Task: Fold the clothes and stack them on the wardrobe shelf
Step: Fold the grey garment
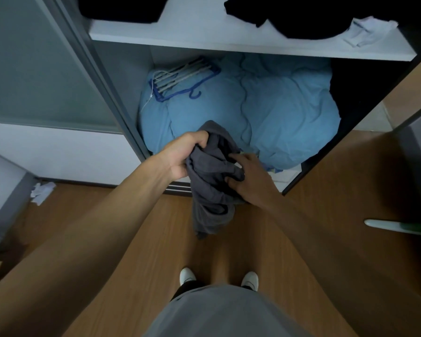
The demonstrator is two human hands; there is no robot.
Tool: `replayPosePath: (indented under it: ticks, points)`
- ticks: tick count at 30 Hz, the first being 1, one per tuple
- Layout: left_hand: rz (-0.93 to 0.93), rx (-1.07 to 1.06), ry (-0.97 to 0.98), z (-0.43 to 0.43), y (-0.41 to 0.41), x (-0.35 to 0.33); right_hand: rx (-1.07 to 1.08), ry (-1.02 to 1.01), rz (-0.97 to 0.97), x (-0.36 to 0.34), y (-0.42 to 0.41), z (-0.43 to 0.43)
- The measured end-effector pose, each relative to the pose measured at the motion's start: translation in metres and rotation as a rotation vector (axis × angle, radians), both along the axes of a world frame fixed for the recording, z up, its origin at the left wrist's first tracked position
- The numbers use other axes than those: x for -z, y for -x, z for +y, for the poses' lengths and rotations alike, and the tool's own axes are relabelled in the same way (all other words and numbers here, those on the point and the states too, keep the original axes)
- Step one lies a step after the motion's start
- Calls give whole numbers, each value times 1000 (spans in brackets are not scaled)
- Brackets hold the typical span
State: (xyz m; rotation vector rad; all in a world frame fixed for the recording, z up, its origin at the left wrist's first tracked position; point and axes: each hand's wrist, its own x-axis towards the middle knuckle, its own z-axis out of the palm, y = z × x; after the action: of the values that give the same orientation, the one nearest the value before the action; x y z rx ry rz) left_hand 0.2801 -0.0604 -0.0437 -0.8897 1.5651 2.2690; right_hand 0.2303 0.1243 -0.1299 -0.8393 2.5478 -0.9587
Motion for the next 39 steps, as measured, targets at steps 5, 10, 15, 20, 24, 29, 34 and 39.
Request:
replayPosePath:
  ticks: [5, 10, 15, 20, 24, 29, 34, 39]
  points:
    - [10, 188, 232, -7, -1, -4, -127, -88, 55, -7, 9, -1]
    - [34, 400, 343, -22, -1, -2, -111, -253, -15, -20, 21, 0]
    - [-99, 355, 880, -41, 3, 23, -67, -288, 96, -40, 18, -3]
    - [-280, 557, 1345, -46, -4, 39, -30, -367, 229, -42, 6, -13]
    - [-233, 440, 695, -49, -4, 33, -23, -392, 127, -37, 13, 0]
    - [-116, 250, 407, -52, 0, 31, -154, -280, -21, -44, 19, 13]
    - [-83, 185, 360, -54, 3, 30, -138, -354, -250, -58, 32, 20]
    - [-47, -86, 320, -53, 11, 24, -183, -153, -258, -67, 27, 15]
